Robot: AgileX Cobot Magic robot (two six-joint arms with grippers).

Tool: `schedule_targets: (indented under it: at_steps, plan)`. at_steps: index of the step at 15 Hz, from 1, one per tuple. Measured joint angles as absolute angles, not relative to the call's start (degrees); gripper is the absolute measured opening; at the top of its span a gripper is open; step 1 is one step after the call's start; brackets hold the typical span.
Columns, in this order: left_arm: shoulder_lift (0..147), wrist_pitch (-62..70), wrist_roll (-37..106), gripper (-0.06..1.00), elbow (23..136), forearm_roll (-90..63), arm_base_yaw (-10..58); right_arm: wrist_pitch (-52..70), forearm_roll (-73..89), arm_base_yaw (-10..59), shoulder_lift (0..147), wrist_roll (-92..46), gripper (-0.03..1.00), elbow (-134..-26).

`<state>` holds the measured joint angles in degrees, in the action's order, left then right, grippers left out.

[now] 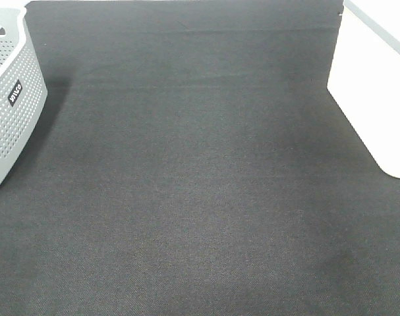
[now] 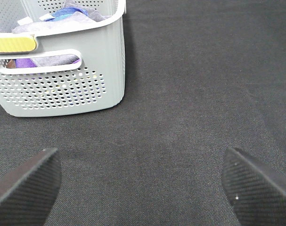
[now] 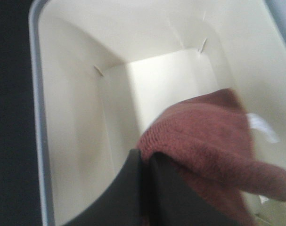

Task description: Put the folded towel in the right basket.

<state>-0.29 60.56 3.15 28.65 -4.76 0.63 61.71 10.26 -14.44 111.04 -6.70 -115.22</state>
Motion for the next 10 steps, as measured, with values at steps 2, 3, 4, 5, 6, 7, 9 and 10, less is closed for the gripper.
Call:
schedule_targets:
  at_steps: [2, 3, 4, 5, 6, 7, 9, 10]
  plan:
    - [-0.29, 60.56, 3.15, 0.87, 28.65, -4.76, 0.63, 61.71, 11.92, -14.44, 113.67, -6.65, 0.22, -115.22]
    - [-0.29, 60.56, 3.15, 0.87, 28.65, -4.76, 0.63, 61.71, 12.95, -14.44, 114.25, -6.42, 0.38, -115.22]
    - [-0.29, 60.56, 3.15, 0.87, 28.65, -4.76, 0.63, 61.71, 13.29, -14.44, 114.42, -5.96, 0.55, -115.22]
    - [-0.29, 60.56, 3.15, 0.87, 28.65, -4.76, 0.63, 61.71, 13.58, -14.44, 114.42, -5.79, 0.66, -115.22]
    - [-0.29, 60.56, 3.15, 0.87, 28.65, -4.76, 0.63, 61.88, 13.98, -14.44, 113.9, -5.61, 0.71, -115.22]
    - [-0.29, 60.56, 3.15, 0.87, 28.65, -4.76, 0.63, 62.68, 14.61, -14.44, 113.04, -5.61, 0.73, -115.22]
    - [-0.29, 60.56, 3.15, 0.87, 28.65, -4.76, 0.63, 64.52, 17.07, -14.44, 110.52, -5.61, 0.75, -115.22]
    - [-0.29, 60.56, 3.15, 0.87, 28.65, -4.76, 0.63, 65.95, 20.23, -14.38, 108.58, -5.61, 0.75, -115.22]
